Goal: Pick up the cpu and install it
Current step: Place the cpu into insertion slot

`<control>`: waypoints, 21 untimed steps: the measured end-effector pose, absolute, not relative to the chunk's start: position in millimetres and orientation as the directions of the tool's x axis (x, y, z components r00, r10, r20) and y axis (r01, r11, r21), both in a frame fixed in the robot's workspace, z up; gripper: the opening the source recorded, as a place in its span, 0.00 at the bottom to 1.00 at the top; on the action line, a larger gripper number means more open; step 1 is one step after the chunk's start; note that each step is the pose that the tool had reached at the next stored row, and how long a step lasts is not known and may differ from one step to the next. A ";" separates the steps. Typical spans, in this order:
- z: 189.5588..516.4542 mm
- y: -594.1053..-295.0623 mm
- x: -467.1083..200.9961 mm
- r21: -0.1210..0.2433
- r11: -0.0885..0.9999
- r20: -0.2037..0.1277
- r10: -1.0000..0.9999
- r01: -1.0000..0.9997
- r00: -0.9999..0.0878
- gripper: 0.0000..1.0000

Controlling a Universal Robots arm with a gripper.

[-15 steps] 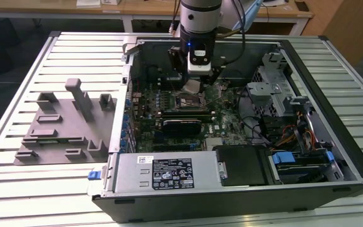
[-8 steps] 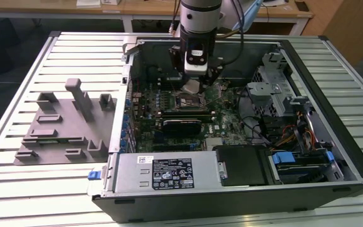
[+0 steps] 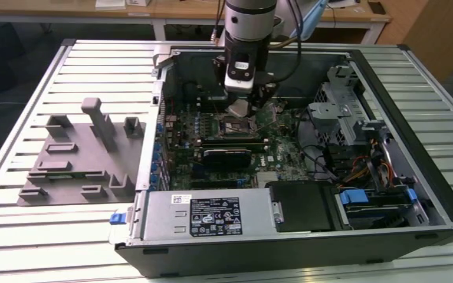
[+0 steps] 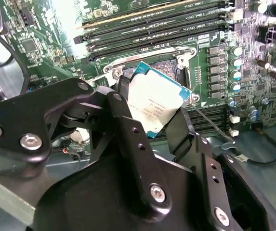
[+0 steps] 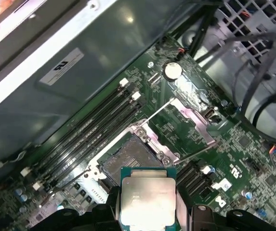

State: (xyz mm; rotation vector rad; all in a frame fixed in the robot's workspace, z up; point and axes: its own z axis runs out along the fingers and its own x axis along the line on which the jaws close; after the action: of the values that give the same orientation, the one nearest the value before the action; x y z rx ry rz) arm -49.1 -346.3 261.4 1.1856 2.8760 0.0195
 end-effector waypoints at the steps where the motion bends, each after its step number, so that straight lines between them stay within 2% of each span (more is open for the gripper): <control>1: 261.4 -346.3 -49.1 0.023 0.701 -0.024 0.713 0.713 -0.701 0.55; 21: 260.9 -346.3 -49.1 0.023 0.489 -0.024 0.872 0.872 -0.488 0.55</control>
State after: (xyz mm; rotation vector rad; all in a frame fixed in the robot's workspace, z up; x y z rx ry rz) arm -49.1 -346.3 260.9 1.5723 2.6826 0.0126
